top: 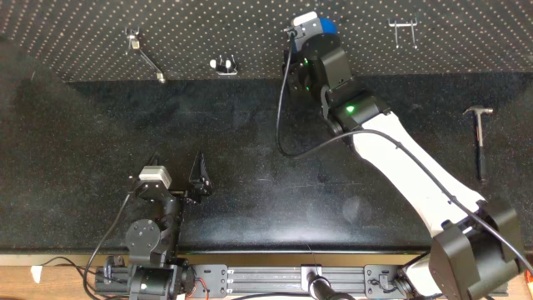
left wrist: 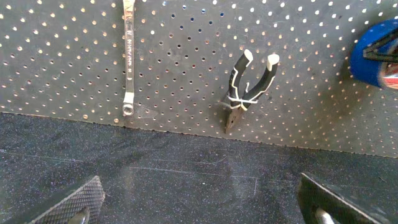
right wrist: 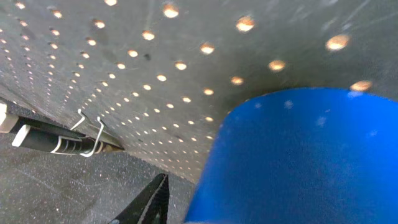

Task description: Place Tools Onto Pegboard

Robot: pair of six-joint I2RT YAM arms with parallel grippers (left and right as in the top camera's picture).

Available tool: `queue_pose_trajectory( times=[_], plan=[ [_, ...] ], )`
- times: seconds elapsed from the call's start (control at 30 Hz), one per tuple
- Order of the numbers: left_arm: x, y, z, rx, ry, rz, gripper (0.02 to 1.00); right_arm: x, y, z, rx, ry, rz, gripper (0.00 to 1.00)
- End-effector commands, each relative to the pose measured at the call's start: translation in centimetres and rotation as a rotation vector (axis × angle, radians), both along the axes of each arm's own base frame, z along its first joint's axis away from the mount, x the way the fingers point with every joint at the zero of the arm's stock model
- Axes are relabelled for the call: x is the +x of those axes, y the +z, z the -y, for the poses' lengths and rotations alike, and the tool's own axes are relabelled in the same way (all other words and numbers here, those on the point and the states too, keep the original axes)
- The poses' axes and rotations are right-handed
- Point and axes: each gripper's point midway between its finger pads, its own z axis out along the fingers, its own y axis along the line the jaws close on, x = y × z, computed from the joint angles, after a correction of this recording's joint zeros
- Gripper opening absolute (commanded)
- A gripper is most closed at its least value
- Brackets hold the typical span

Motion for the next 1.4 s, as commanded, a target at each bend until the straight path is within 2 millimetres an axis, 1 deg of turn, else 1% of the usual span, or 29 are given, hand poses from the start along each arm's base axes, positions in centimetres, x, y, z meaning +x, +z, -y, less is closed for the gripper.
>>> queue_pose_trajectory(
  times=[0.03,0.07,0.1,0.17,0.23,0.3,0.33,0.37,0.43,0.5,0.57,0.67,0.7,0.73,0.8,0.83,0.87,0.93,0.97,1.0,1.07,1.1,1.13,1.17,1.23,1.27,1.3,1.33,1.4],
  plan=[
    [0.0,-0.1,-0.2,0.007,0.011,0.000,0.996,-0.1,0.8,0.4,-0.003,-0.002,0.020,0.275],
    [0.0,-0.1,-0.2,0.007,0.011,0.000,0.996,0.3,0.6,0.4,-0.004,-0.009,0.027,0.231],
    [0.0,-0.1,-0.2,0.007,0.011,0.000,0.996,0.7,0.5,0.2,-0.002,-0.009,0.041,0.134],
    [0.0,-0.1,-0.2,0.007,0.011,0.000,0.996,1.6,0.1,-0.2,0.002,-0.006,0.064,0.123],
    [0.0,-0.1,-0.2,0.007,0.011,0.000,0.996,2.9,-1.2,-0.9,0.014,-0.007,0.083,0.123],
    [0.0,-0.1,-0.2,0.007,0.011,0.000,0.996,3.4,-1.8,-1.2,0.018,-0.006,0.090,0.121],
    [0.0,-0.1,-0.2,0.007,0.011,0.000,0.996,3.4,-1.8,-1.2,0.018,-0.006,0.090,0.172],
    [0.0,-0.1,-0.2,0.007,0.011,0.000,0.993,3.4,-1.7,-1.2,0.019,-0.006,0.093,0.281],
    [0.0,-0.1,-0.2,0.007,0.011,0.000,0.996,3.3,-1.7,-1.4,0.023,0.002,0.090,0.459],
    [0.0,-0.1,-0.2,0.007,0.011,0.000,0.996,3.1,-1.5,-1.7,0.033,0.020,0.090,0.485],
    [0.0,-0.1,-0.2,0.007,0.011,0.000,0.996,2.3,-0.6,-1.6,0.037,0.038,0.079,0.533],
    [0.0,-0.1,-0.2,0.007,0.011,0.000,0.996,0.5,0.8,-0.9,0.026,0.045,0.049,0.695],
    [0.0,-0.1,-0.2,0.007,0.011,0.000,0.996,-0.1,1.2,-0.5,0.020,0.044,0.037,0.713],
    [0.0,-0.1,-0.2,0.007,0.011,0.000,0.996,-1.0,1.9,0.0,0.013,0.044,0.025,0.820],
    [0.0,-0.1,-0.2,0.007,0.011,0.000,0.996,-1.9,2.9,0.5,0.010,0.044,0.021,0.847],
    [0.0,-0.1,-0.2,0.007,0.011,0.000,0.996,-2.1,3.2,0.6,0.013,0.044,0.025,0.921],
    [0.0,-0.1,-0.2,0.007,0.011,0.000,0.996,-2.7,3.6,0.9,0.009,0.044,0.016,0.939],
    [0.0,-0.1,-0.2,0.007,0.011,0.000,0.996,-3.8,3.0,1.5,-0.014,0.044,-0.031,0.947],
    [0.0,-0.1,-0.2,0.007,0.011,0.000,0.996,-5.2,2.3,2.2,-0.043,0.044,-0.087,0.952],
    [0.0,-0.1,-0.2,0.007,0.011,0.000,0.998,-5.8,2.0,2.6,-0.056,0.043,-0.111,0.954],
    [0.0,-0.1,-0.2,0.007,0.011,0.000,0.996,-7.3,1.6,4.4,-0.089,0.020,-0.171,0.958],
    [0.0,-0.1,-0.2,0.007,0.011,0.000,0.996,-7.8,1.6,5.3,-0.098,0.006,-0.190,0.961],
    [0.0,-0.1,-0.2,0.007,0.011,0.000,0.996,-8.5,1.2,6.9,-0.113,-0.022,-0.232,0.961],
    [0.0,-0.1,-0.2,0.007,0.011,0.000,0.996,-9.6,0.2,9.3,-0.137,-0.066,-0.311,0.961],
    [0.0,-0.1,-0.2,0.007,0.011,0.000,0.998,-11.7,-2.1,14.9,-0.166,-0.201,-0.487,0.961],
    [0.0,-0.1,-0.2,0.007,0.011,0.000,0.996,-12.9,-3.1,18.0,-0.171,-0.283,-0.571,0.963],
    [0.0,-0.1,-0.2,0.007,0.011,0.000,0.998,-14.7,-4.2,21.9,-0.174,-0.379,-0.677,0.963],
    [0.0,-0.1,-0.2,0.007,0.011,0.000,0.996,-16.1,-4.9,24.8,-0.181,-0.435,-0.742,0.963],
    [0.0,-0.1,-0.2,0.007,0.011,0.000,0.996,-17.7,-6.1,28.9,-0.202,-0.479,-0.795,0.963]
  ],
)
